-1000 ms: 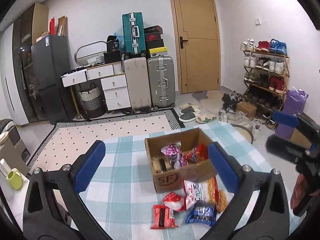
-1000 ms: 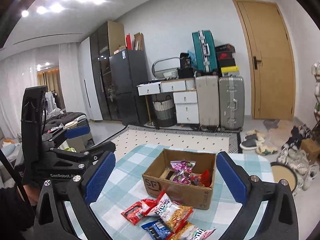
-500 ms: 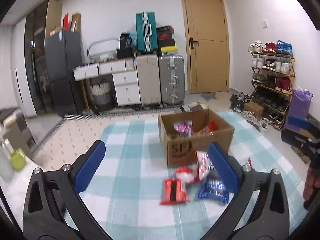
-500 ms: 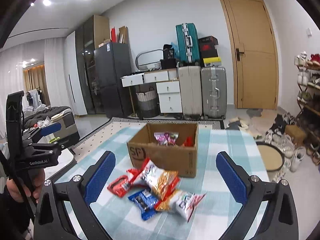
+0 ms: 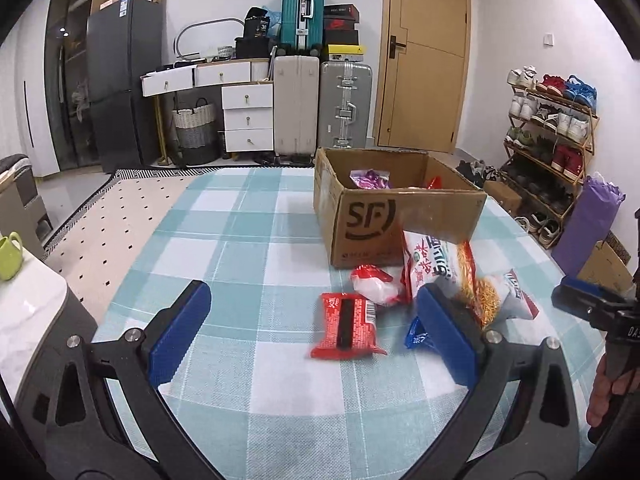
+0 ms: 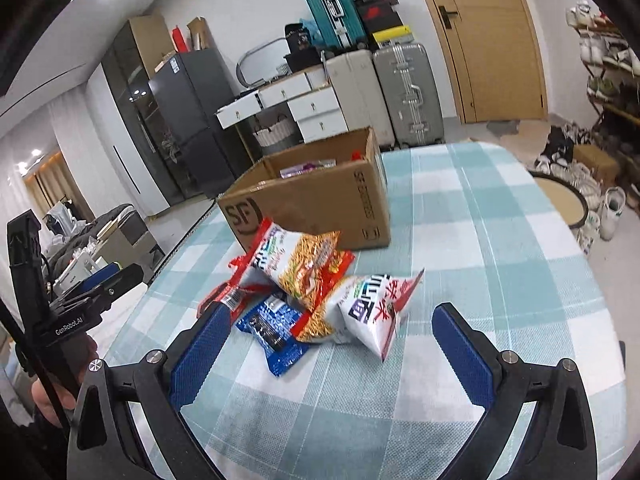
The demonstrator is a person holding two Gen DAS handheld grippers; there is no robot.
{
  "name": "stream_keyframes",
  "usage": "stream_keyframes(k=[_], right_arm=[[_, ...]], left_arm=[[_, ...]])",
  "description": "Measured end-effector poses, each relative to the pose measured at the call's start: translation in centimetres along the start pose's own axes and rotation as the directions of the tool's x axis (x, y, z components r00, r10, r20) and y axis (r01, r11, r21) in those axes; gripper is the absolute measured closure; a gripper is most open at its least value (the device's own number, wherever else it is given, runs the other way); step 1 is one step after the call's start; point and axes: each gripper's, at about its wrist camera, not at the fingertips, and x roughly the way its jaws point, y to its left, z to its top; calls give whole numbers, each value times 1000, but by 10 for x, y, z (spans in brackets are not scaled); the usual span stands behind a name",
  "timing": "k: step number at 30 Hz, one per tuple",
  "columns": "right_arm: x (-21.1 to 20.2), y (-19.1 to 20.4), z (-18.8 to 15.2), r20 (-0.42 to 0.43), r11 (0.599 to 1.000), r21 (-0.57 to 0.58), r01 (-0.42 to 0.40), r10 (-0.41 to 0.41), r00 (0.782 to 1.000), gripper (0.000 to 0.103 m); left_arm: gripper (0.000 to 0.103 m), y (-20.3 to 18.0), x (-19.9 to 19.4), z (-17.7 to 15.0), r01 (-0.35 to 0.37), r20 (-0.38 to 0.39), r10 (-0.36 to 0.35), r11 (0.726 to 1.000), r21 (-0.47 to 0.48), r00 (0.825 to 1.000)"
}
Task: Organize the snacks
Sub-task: 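Move both grippers back toward the remaining snacks beside the box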
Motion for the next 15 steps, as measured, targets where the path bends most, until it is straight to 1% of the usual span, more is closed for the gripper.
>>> stream_keyframes(k=[3, 6, 8, 12, 15], right_arm=[[10, -6, -3, -42, 999, 44, -13, 15, 999, 1], [19, -12, -4, -58, 998, 54, 13, -10, 998, 1], [25, -16, -2, -70, 998, 66, 21, -16, 997, 1], [38, -19, -1, -103, 998, 51, 32, -26, 994, 1], [50, -22, 1, -126, 998, 51, 25, -18, 992, 1]], left_arm=[[0, -3, 10, -3, 10, -8, -10, 1000, 6, 1000], [0, -5, 19, -7, 22, -22, -22, 1000, 9, 1000], [0, -4, 21, -9, 31, -12, -31, 1000, 5, 999], [0, -1, 34, -14, 43, -27, -43, 999, -8, 999], [0, 0, 43, -18, 49, -33, -50, 999, -16, 998]])
